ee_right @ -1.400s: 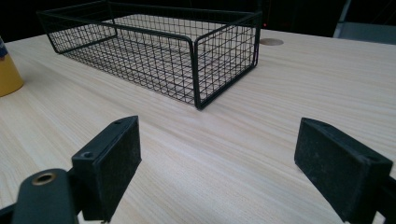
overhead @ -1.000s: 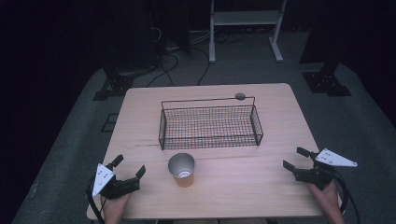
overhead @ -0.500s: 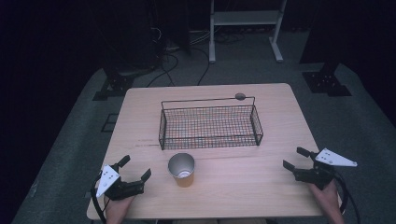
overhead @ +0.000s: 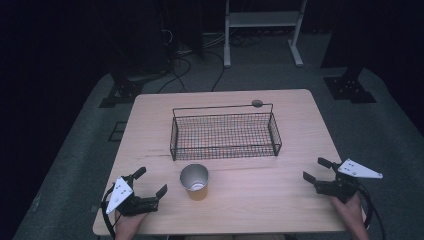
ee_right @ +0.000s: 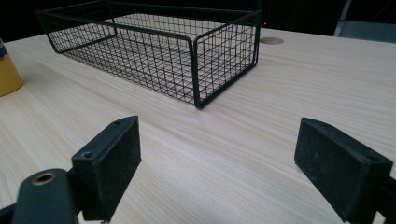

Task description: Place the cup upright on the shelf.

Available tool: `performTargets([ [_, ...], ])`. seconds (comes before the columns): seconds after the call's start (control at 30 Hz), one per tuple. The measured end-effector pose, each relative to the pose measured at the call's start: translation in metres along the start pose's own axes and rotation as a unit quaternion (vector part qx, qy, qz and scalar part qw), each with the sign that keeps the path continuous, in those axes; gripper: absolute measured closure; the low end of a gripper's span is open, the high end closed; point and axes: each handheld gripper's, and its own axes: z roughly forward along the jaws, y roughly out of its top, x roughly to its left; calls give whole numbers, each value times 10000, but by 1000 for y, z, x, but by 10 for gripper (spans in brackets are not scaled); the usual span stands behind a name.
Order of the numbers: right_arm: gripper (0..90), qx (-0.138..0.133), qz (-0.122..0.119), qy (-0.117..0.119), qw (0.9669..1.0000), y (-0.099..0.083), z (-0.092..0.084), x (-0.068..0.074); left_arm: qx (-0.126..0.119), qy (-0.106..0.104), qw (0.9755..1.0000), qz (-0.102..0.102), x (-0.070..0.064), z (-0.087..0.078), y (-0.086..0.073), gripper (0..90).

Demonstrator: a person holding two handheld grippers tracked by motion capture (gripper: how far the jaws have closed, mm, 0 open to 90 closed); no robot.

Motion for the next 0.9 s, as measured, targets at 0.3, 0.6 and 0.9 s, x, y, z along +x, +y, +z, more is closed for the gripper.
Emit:
performTargets([
  [0.3,135,4,-2,16,10000,0,0,0,-37,-439,9990,47,-6,4,1,24],
  [0.6,135,6,-3,23,10000,0,0,0,-103,-735,9972,50,-11,6,4,0],
  [0.9,136,13,-8,20,10000,0,0,0,-64,-994,9949,124,-18,11,5,0],
])
